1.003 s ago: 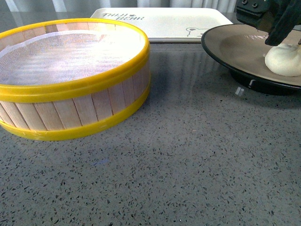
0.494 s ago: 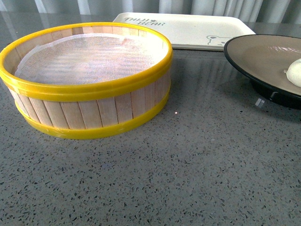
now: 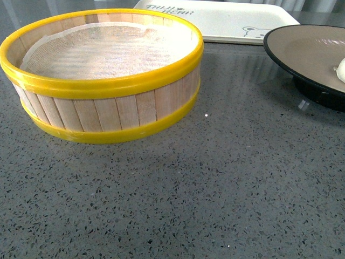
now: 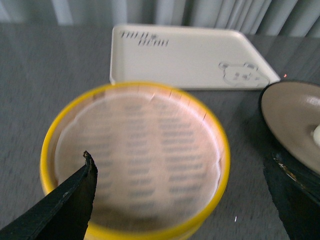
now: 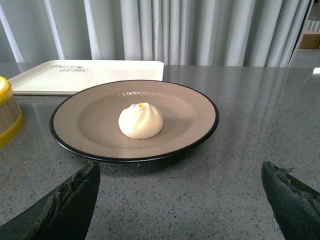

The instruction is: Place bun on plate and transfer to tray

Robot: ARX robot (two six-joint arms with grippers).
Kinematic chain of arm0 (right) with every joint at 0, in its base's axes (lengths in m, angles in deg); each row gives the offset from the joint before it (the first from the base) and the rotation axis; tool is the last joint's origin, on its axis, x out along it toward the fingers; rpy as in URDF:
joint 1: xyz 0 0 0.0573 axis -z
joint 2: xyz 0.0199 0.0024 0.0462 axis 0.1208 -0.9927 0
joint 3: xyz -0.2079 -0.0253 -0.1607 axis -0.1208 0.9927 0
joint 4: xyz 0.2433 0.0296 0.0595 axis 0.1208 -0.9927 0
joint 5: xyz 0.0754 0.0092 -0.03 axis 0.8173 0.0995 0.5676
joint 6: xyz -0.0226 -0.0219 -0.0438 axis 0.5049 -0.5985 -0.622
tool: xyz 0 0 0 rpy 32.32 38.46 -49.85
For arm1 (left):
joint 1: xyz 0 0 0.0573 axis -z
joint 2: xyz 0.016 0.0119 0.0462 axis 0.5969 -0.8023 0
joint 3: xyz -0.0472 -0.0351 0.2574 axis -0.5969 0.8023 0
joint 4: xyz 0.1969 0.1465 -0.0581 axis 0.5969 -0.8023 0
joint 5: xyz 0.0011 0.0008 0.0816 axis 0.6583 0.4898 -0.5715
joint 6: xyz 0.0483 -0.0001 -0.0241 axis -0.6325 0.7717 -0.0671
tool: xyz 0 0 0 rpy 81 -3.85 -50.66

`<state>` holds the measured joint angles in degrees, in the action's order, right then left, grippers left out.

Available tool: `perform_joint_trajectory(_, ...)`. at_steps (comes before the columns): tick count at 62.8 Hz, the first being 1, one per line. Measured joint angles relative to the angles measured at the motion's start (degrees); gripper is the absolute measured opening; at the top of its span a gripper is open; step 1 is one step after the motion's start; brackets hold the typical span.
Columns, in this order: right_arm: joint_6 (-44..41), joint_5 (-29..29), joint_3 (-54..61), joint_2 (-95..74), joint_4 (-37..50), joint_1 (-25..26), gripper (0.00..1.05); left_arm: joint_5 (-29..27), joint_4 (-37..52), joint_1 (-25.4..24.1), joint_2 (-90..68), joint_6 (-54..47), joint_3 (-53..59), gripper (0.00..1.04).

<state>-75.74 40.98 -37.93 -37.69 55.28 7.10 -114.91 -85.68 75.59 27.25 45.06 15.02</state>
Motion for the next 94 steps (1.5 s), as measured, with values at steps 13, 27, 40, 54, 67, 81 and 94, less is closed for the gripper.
perform_joint_trajectory(13, 0.0, 0.0, 0.0, 0.0, 0.0, 0.0, 0.96, 1.0, 21.4, -9.6, 13.7, -14.6, 17.5, 0.61)
perform_joint_trajectory(27, 0.0, 0.0, 0.0, 0.0, 0.0, 0.0, 0.96, 10.4, 20.2, -18.6, 21.9, -18.0, 24.1, 0.24)
perform_joint_trajectory(40, 0.0, 0.0, 0.0, 0.0, 0.0, 0.0, 0.96, 17.3, 18.2, -26.1, 28.3, -18.6, 28.1, 0.04)
perform_joint_trajectory(54, 0.0, 0.0, 0.0, 0.0, 0.0, 0.0, 0.96, 22.1, 15.9, -31.1, 33.1, -18.7, 30.8, 0.04)
perform_joint_trajectory(67, 0.0, 0.0, 0.0, 0.0, 0.0, 0.0, 0.96, 29.2, 13.5, -38.9, 37.1, -18.7, 32.3, 0.04)
perform_joint_trajectory(81, 0.0, 0.0, 0.0, 0.0, 0.0, 0.0, 0.96, 29.6, 11.0, -38.9, 41.8, -18.8, 33.5, 0.04)
perform_joint_trajectory(94, 0.0, 0.0, 0.0, 0.0, 0.0, 0.0, 0.96, 29.5, 3.6, -38.9, 49.6, -18.9, 33.5, 0.04)
